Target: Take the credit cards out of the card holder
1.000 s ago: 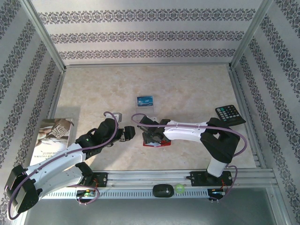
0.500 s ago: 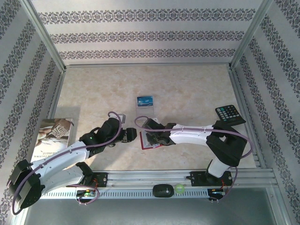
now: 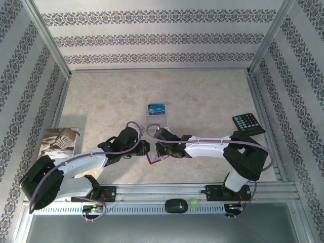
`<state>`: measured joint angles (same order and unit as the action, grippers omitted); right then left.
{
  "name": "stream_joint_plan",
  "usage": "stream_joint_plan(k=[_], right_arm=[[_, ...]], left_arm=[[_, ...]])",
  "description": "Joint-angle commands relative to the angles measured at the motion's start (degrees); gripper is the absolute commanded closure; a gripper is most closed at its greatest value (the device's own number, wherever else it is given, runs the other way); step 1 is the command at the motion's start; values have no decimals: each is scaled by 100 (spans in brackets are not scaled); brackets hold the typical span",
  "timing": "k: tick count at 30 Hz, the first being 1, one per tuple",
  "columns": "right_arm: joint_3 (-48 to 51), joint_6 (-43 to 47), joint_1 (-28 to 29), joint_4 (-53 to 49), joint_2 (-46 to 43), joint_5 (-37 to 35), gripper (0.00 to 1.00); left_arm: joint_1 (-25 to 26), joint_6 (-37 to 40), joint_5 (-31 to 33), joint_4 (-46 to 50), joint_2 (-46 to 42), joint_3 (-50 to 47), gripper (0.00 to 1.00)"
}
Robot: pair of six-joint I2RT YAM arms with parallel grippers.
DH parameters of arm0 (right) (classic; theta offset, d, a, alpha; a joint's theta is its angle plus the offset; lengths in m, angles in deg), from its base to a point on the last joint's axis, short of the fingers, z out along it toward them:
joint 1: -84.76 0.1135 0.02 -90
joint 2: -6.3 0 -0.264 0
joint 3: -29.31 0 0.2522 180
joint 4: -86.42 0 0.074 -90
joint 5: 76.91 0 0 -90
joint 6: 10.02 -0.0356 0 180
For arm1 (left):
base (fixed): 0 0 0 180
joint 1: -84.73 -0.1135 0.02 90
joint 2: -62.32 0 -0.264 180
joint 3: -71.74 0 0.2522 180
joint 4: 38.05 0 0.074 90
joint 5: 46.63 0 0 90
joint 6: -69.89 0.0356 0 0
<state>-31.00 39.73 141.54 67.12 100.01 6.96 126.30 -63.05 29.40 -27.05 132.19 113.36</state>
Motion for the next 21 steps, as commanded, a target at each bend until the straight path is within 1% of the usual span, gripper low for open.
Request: stream_joint_plan(k=[1, 6, 11, 14, 16, 21], right_arm=[[181, -466, 0, 415, -124, -35, 100], [333, -820, 17, 719, -79, 87, 100], [422, -1103, 79, 914, 37, 117, 100], [477, -1290, 106, 968, 57, 67, 100], [510, -1428, 115, 819, -8, -102, 100], [602, -1859, 109, -143, -309, -845, 74]], left_arm=[[19, -173, -176, -731, 209, -128, 95], [30, -278, -192, -1062, 579, -195, 100], [28, -382, -260, -1299, 1020, -220, 100], [37, -426, -169, -1031, 1237, -158, 100], [36, -409, -79, -792, 1291, -141, 100], [34, -238, 18, -409, 1318, -127, 100]])
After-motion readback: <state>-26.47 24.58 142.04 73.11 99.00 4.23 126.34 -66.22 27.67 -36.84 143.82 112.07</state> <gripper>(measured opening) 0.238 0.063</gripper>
